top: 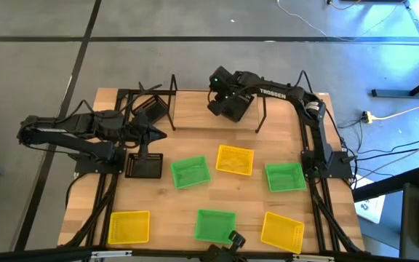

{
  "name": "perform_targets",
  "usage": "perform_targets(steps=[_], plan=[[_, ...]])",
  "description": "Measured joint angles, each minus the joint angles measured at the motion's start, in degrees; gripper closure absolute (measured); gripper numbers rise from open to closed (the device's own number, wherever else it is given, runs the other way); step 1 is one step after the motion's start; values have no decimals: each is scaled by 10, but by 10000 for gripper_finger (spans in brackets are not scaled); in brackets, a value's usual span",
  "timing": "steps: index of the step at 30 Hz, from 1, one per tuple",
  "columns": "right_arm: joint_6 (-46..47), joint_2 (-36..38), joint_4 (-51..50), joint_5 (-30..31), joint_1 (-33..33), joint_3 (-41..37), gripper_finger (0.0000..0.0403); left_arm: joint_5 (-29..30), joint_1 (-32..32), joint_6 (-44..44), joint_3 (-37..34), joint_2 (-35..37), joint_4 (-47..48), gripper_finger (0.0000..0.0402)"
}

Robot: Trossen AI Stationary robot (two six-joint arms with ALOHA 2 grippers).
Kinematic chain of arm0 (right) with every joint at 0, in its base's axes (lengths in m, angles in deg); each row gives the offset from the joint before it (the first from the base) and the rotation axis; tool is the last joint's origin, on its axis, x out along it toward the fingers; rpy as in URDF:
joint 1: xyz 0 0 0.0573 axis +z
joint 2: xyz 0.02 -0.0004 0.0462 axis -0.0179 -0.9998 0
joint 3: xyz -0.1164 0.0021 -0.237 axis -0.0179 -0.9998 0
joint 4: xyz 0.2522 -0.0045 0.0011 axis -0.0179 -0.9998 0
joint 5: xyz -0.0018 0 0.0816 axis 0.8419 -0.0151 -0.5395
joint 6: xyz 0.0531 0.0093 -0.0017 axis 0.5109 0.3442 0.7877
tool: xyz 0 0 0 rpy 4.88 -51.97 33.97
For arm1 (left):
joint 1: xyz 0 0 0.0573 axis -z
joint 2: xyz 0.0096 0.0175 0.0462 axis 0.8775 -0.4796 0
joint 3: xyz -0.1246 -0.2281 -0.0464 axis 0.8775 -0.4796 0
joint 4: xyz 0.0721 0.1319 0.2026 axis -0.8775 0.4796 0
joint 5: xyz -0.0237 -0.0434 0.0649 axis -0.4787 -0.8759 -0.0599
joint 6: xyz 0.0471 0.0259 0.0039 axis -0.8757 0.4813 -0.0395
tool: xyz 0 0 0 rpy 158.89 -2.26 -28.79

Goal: Stack baskets on shelf by color
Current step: Put the top right black bin on the shelf

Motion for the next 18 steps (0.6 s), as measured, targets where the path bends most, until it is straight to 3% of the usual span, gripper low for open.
perform_targets(steps=[18], plan=[[-53,0,-111,0,5,0,403,0,0,0,0,0,0,398]])
